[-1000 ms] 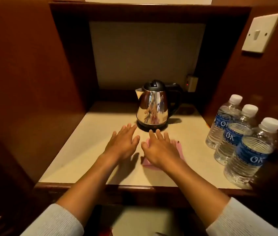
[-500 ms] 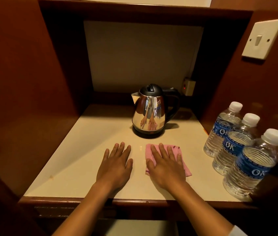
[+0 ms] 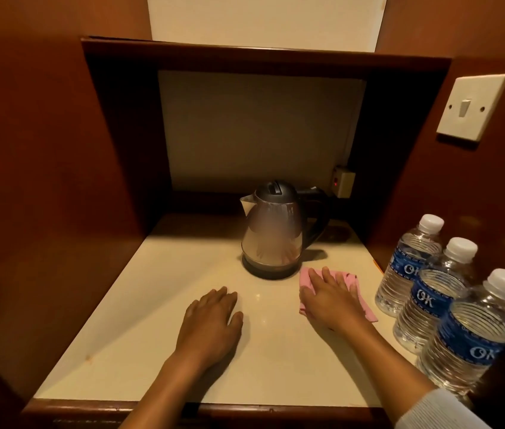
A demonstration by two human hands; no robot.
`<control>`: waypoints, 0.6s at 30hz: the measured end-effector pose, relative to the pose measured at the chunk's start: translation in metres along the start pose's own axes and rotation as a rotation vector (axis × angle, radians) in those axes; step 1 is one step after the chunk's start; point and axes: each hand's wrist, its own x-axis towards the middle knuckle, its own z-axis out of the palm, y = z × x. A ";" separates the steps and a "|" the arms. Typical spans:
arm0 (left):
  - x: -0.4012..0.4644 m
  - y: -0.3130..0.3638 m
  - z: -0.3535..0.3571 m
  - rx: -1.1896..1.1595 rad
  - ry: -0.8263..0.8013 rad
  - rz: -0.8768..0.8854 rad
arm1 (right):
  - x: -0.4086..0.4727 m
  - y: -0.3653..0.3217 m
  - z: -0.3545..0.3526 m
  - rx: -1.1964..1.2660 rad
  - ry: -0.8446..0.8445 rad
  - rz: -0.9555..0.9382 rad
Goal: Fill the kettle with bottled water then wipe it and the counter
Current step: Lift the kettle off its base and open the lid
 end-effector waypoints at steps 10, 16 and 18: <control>0.103 0.040 -0.066 -0.797 0.215 0.003 | 0.057 -0.059 -0.076 0.862 0.311 -0.025; 0.138 0.045 -0.064 -0.886 0.170 0.022 | 0.082 -0.062 -0.076 0.936 0.227 0.022; 0.143 0.045 -0.062 -0.892 0.184 0.049 | 0.089 -0.058 -0.071 0.966 0.203 0.034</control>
